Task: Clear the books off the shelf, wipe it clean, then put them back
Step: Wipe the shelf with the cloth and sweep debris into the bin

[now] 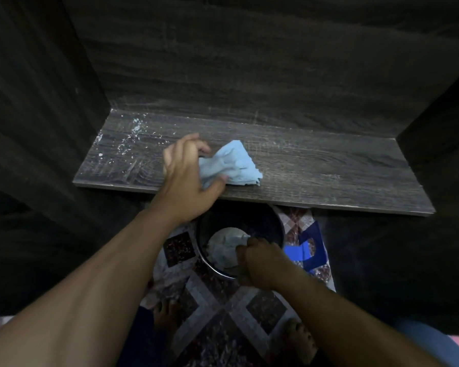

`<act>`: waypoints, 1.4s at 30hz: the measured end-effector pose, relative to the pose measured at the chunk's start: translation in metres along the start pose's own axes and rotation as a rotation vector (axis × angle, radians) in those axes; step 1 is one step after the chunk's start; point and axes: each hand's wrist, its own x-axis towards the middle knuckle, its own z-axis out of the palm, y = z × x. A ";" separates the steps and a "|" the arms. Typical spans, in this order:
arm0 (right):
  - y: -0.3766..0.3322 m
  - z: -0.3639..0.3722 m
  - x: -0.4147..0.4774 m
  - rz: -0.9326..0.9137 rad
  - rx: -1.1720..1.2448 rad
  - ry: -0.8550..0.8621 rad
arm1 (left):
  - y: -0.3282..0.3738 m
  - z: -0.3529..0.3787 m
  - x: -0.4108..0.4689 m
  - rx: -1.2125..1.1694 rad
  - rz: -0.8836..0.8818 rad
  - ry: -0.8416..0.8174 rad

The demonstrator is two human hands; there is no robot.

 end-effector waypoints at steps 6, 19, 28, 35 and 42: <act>0.007 -0.072 -0.029 -0.060 0.206 0.361 | -0.002 -0.016 -0.009 -0.047 -0.184 0.037; 0.031 -0.109 0.009 0.001 0.518 1.078 | -0.016 -0.024 -0.017 0.248 -0.134 -0.010; 0.027 -0.099 0.006 -0.162 0.352 0.826 | 0.004 -0.007 -0.001 0.024 -0.227 0.064; 0.028 -0.090 0.018 -0.035 0.301 0.895 | -0.003 0.008 0.004 0.207 -0.190 0.098; 0.028 -0.098 0.016 0.020 0.327 1.252 | 0.014 0.008 0.010 -0.377 -0.376 0.204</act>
